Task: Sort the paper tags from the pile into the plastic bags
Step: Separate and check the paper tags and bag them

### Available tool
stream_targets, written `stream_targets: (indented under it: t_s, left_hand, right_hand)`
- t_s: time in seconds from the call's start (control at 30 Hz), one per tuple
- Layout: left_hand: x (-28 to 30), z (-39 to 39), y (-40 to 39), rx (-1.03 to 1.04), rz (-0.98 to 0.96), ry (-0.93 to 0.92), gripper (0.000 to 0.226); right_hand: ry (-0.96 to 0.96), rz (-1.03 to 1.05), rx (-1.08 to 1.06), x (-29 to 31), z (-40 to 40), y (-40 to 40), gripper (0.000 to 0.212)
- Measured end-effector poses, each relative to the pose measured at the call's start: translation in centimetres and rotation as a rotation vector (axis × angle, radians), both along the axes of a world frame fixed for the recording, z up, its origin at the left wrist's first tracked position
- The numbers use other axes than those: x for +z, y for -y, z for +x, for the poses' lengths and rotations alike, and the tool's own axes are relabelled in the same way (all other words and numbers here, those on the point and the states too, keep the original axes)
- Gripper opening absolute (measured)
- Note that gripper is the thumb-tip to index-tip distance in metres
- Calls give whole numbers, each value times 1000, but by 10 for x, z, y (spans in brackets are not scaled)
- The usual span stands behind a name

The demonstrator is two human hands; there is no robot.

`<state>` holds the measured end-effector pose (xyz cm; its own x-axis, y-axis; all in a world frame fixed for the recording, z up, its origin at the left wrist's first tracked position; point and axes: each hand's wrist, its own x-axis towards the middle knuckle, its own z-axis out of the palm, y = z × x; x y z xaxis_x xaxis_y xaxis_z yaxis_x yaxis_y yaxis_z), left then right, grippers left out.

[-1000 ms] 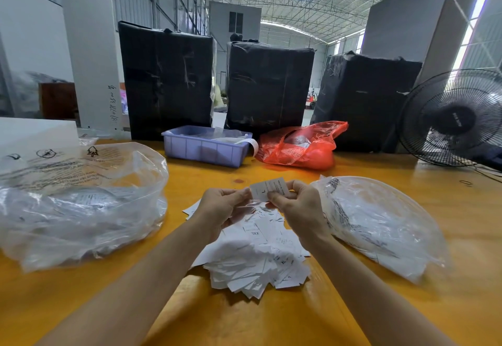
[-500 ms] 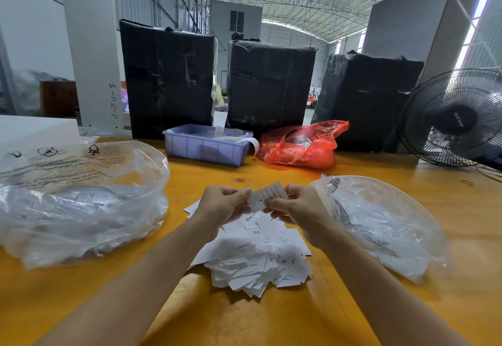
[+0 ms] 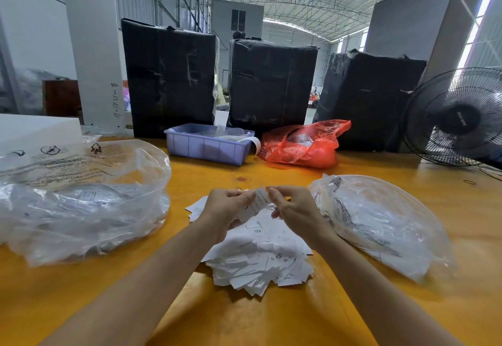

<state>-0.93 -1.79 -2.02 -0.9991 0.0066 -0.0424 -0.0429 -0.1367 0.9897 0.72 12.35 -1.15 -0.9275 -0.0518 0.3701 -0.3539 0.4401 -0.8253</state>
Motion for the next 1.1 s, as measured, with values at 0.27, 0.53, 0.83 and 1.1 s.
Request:
stream_targets:
  t_s: [0.27,0.53,0.83,1.1]
  left_hand:
    - [-1,3,-2,66,79,28,10]
    - [19,9,4,-66,22,81,23]
    - [29,7,37,-205,-413,87,19]
    - [86,12,125,280,-726,-124,10]
  right_hand:
    - [-11,49,65,-5,5,8,30]
    - [312,-443,8,3,3,-1,5]
    - [346,-534,2,12,6,0,7]
    - [123,-331,-100,47,12,-30,5]
